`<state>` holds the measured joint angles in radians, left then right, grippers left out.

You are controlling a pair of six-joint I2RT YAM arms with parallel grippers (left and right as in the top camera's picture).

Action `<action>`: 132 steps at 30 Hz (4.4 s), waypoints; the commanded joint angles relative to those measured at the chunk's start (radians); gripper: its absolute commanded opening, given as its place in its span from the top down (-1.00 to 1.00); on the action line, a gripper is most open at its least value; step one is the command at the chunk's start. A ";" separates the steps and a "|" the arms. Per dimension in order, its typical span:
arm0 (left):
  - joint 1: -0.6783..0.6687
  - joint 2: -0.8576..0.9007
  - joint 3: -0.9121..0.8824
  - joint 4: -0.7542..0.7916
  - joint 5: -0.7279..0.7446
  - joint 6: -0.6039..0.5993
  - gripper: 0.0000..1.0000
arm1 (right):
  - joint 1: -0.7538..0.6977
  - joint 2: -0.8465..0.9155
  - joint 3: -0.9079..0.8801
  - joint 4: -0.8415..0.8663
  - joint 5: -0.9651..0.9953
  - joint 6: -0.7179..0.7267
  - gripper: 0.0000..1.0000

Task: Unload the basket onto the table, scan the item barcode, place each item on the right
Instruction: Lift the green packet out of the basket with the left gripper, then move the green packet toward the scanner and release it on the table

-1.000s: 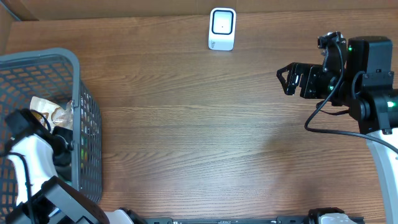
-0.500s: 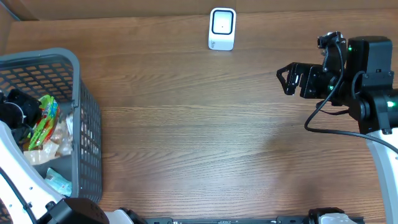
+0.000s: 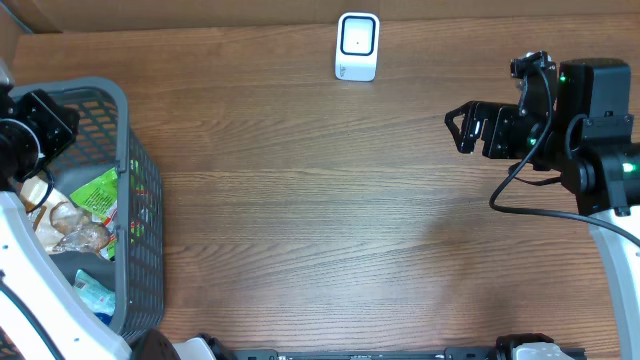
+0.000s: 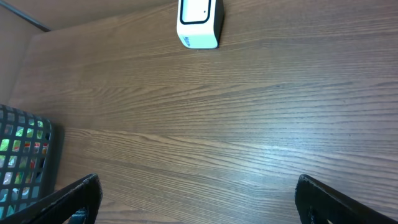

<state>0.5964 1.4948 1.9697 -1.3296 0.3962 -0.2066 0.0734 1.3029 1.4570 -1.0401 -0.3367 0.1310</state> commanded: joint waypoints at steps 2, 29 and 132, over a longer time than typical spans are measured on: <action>0.006 -0.013 0.014 -0.034 -0.192 -0.132 0.44 | 0.004 0.000 0.026 0.005 -0.006 0.003 -0.99; 0.025 0.469 -0.547 0.267 -0.313 -0.081 -0.99 | 0.004 0.001 0.026 0.006 -0.006 0.002 -0.99; -1.042 0.578 -0.278 0.165 -0.311 -0.349 0.91 | 0.004 0.034 0.026 -0.014 0.005 -0.001 -1.00</action>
<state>-0.4389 2.0712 1.7535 -1.1973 0.0925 -0.5179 0.0738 1.3163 1.4570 -1.0557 -0.3332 0.1307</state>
